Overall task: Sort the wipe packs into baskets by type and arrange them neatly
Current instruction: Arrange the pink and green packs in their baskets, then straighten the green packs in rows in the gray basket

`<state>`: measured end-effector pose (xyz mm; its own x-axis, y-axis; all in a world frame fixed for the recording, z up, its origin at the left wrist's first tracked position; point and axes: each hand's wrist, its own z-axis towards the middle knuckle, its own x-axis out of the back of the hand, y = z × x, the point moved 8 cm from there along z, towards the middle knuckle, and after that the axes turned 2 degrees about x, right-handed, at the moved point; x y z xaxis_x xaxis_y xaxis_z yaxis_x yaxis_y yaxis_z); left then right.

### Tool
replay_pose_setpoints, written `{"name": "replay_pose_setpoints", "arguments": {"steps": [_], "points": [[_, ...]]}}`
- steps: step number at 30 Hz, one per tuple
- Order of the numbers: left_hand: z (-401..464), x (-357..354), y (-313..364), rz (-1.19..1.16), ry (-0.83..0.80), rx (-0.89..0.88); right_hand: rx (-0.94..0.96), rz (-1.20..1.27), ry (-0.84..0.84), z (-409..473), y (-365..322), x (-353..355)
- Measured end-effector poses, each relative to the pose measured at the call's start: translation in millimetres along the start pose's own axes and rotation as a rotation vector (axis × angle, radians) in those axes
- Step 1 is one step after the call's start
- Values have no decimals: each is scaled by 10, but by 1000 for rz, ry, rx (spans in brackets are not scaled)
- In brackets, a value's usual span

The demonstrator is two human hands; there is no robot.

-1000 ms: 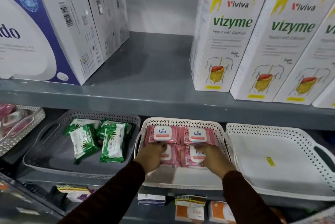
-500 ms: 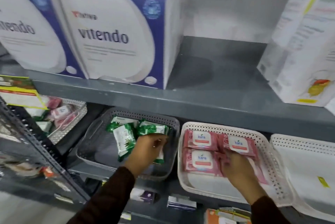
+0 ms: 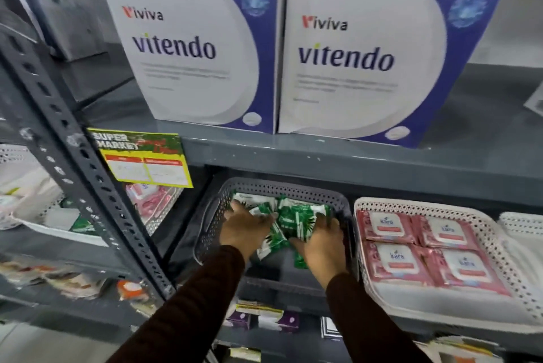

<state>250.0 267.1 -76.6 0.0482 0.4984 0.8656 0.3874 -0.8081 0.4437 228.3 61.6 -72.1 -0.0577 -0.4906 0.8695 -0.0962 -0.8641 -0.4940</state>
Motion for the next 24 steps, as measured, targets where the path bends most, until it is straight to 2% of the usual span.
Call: {"name": "replay_pose_setpoints", "arguments": {"steps": [4,7,9,12,14,17,20,24], "points": [[-44,-146,78,-4,-56,7,-72,-38,14,-17,45,-67],[46,-187,52,28,-106,-64,-83,-57,-22,-9,53,-75],[68,-165,15,173,-158,-155,-61,-58,-78,3,67,-70],[36,-78,18,375,-191,-407,-9,30,-238,-50,57,-106],[3,-105,-34,373,-243,-545,59,-21,-329,-134,29,-171],[7,-192,-164,319,-348,-656,137,-109,-349,-217,64,-249],[-9,-240,-228,331,-426,-689,173,-162,-474,-242,113,-402],[40,-167,-123,297,-410,-657,267,-192,-456,-66,-82,-476]]}}
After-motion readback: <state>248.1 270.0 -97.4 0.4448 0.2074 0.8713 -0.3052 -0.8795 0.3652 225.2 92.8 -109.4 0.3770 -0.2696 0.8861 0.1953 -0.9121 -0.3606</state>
